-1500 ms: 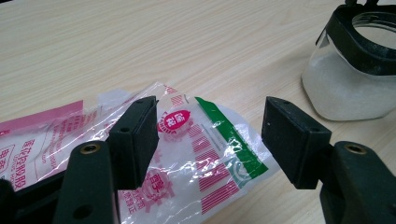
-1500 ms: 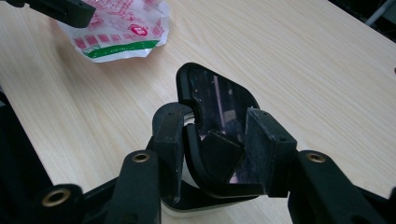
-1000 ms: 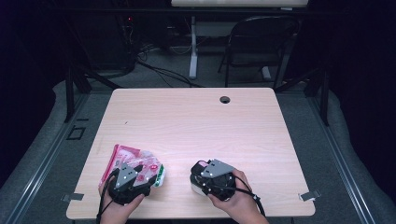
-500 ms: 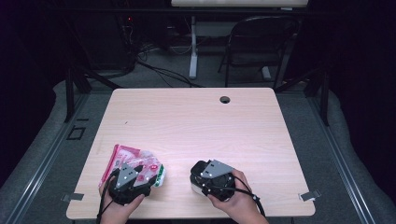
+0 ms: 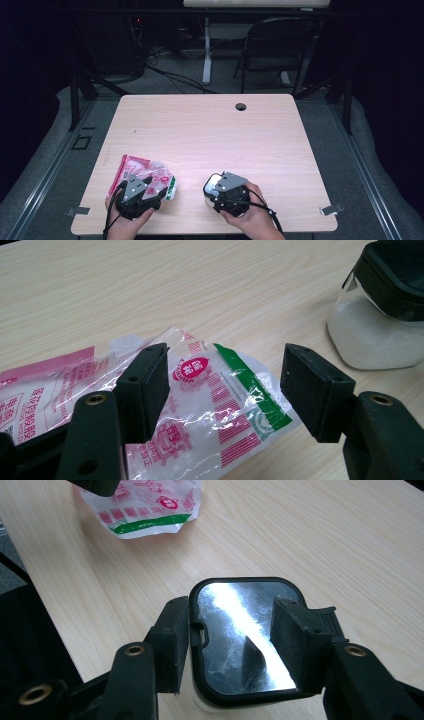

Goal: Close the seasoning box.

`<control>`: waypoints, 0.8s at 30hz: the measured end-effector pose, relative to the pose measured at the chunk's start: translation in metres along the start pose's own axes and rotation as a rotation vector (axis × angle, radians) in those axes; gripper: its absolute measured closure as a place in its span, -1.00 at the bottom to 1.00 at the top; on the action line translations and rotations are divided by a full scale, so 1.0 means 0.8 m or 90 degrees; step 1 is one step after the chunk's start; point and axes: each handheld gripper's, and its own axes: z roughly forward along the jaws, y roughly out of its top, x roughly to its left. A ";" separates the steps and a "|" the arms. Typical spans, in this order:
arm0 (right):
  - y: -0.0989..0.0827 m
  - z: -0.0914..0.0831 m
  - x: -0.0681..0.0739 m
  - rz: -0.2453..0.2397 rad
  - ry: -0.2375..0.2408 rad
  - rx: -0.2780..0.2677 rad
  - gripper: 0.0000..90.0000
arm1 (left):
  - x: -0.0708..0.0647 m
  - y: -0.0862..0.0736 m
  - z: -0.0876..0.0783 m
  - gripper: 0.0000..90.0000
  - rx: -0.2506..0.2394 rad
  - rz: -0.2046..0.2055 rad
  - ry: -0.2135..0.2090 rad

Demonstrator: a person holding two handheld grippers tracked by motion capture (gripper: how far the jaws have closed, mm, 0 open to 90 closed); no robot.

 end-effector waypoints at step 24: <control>0.001 0.000 -0.001 0.008 0.004 -0.007 0.07 | 0.001 -0.001 0.000 -0.20 -0.002 0.000 0.003</control>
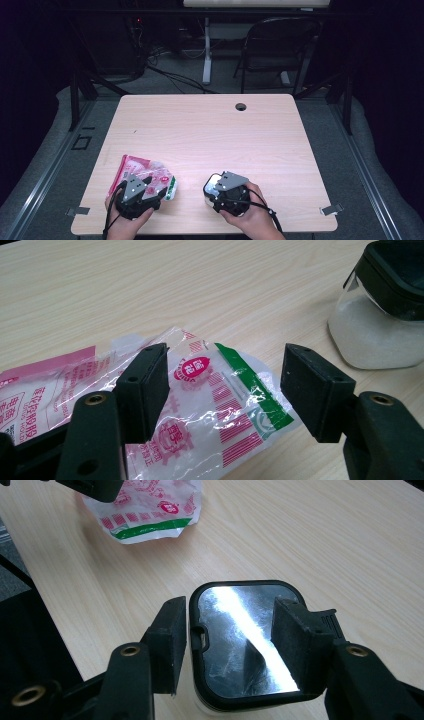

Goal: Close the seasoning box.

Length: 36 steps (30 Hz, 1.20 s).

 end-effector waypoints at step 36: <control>-0.031 -0.034 -0.080 0.158 -0.026 -0.048 0.05 | 0.016 0.001 -0.011 -0.20 -0.013 -0.018 0.017</control>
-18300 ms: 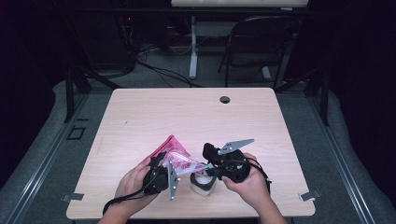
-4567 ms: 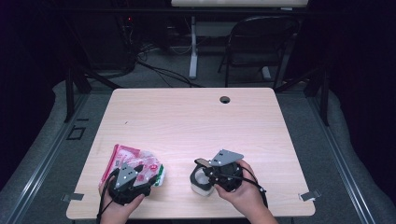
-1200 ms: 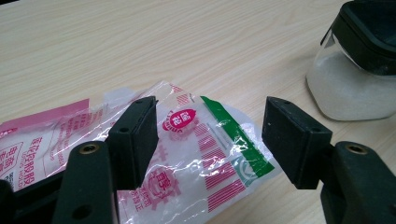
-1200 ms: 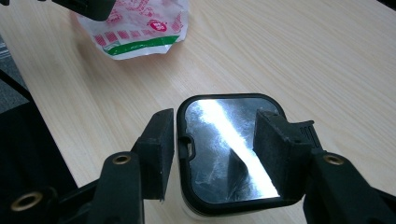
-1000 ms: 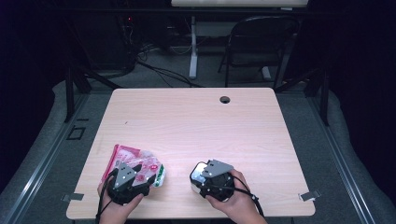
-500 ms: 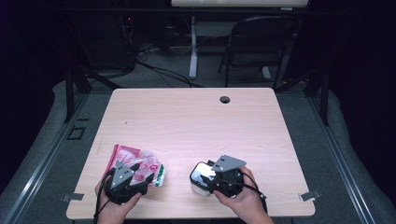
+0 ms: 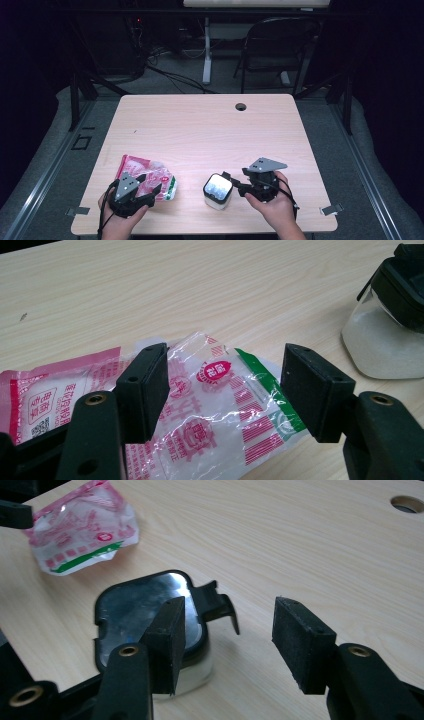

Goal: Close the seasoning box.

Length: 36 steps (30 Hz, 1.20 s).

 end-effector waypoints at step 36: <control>-0.060 0.024 -0.083 0.168 -0.084 0.029 -0.05 | 0.034 -0.017 0.007 -0.22 0.013 -0.042 0.033</control>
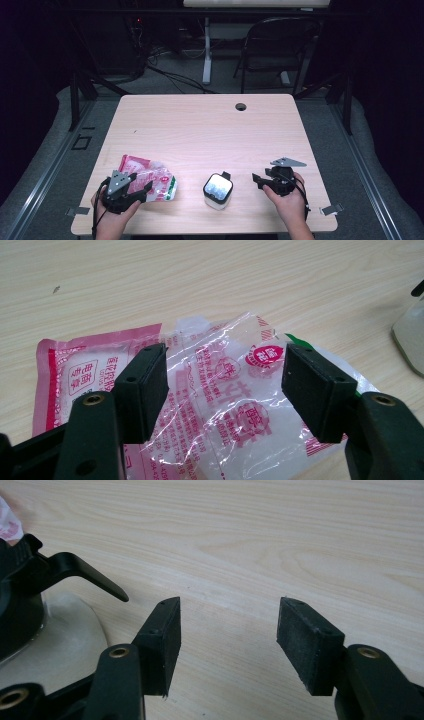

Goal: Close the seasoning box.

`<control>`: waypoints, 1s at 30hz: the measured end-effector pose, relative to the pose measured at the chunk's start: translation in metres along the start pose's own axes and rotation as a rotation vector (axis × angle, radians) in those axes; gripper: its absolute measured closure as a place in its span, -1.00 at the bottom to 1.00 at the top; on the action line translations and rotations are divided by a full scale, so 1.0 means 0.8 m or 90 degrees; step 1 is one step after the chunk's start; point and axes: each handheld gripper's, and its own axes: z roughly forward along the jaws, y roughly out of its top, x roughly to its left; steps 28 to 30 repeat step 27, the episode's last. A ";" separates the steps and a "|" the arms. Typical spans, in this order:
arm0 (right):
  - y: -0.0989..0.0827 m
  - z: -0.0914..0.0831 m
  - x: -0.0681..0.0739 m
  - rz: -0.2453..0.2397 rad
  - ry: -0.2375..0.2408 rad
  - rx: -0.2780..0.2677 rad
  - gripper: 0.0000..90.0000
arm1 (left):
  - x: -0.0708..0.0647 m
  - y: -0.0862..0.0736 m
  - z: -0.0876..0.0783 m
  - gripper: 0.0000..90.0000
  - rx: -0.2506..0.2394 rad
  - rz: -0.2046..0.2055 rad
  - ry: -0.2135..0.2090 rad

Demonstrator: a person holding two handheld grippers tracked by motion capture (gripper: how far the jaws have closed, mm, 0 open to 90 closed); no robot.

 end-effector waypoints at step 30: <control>-0.005 0.007 0.003 -0.008 -0.006 -0.001 -0.10 | 0.005 0.000 0.000 -0.24 -0.002 -0.010 0.007</control>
